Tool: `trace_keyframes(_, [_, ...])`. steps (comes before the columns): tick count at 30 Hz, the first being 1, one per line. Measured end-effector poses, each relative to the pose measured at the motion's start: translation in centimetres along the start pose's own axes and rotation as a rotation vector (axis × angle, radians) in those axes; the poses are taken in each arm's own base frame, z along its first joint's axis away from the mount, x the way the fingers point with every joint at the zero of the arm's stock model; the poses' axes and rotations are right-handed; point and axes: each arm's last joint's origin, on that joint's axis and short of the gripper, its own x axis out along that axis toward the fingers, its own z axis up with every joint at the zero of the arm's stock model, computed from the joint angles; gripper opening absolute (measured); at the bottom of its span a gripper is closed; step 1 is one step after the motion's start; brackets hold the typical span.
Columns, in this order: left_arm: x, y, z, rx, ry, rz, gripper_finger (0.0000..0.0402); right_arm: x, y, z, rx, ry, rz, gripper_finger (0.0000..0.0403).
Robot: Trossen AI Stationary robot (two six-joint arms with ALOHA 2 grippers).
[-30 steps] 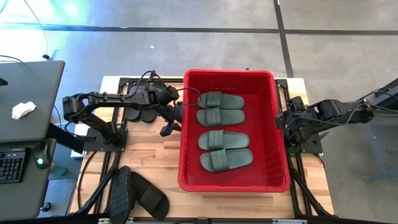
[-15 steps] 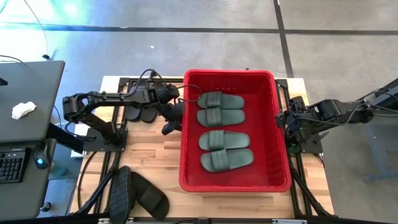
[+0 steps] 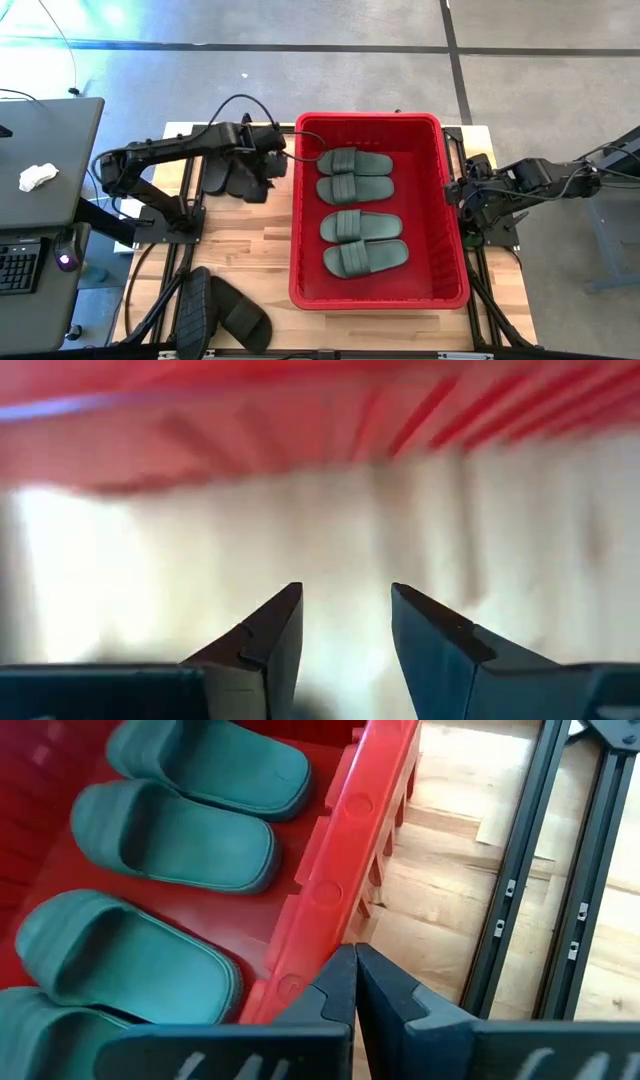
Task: Pick and place slides into bin
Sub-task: Adjust the red container on the table, then put the black slide into the red container
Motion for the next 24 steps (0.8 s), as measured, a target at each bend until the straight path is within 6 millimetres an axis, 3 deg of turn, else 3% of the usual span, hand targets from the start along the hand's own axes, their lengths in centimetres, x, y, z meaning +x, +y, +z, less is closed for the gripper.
trace_keyframes(4, [-1.8, 0.1, -0.5, 0.069, 0.169, 0.143, 0.0138, -1.2, -0.1, 0.8, 0.021, -0.028, 0.03, 0.0])
trace_keyframes(8, [-1.8, 0.2, -1.3, 0.099, 0.299, 0.233, 0.0138, -2.4, -0.1, 1.6, 0.002, -0.043, 0.08, 0.0])
trace_keyframes(13, [0.3, 0.9, -2.8, 0.117, 0.371, 0.235, 0.0138, -3.8, -0.1, 2.5, -0.026, -0.091, 0.14, 0.0])
trace_keyframes(19, [4.2, 3.2, -5.8, 0.077, 0.403, 0.305, 0.0138, -4.6, 0.3, 3.3, -0.089, -0.197, 0.183, 0.0])
trace_keyframes(24, [5.6, 4.6, -7.9, 0.044, 0.476, 0.399, 0.0138, -4.7, 0.7, 3.5, -0.128, -0.229, 0.21, 0.0])
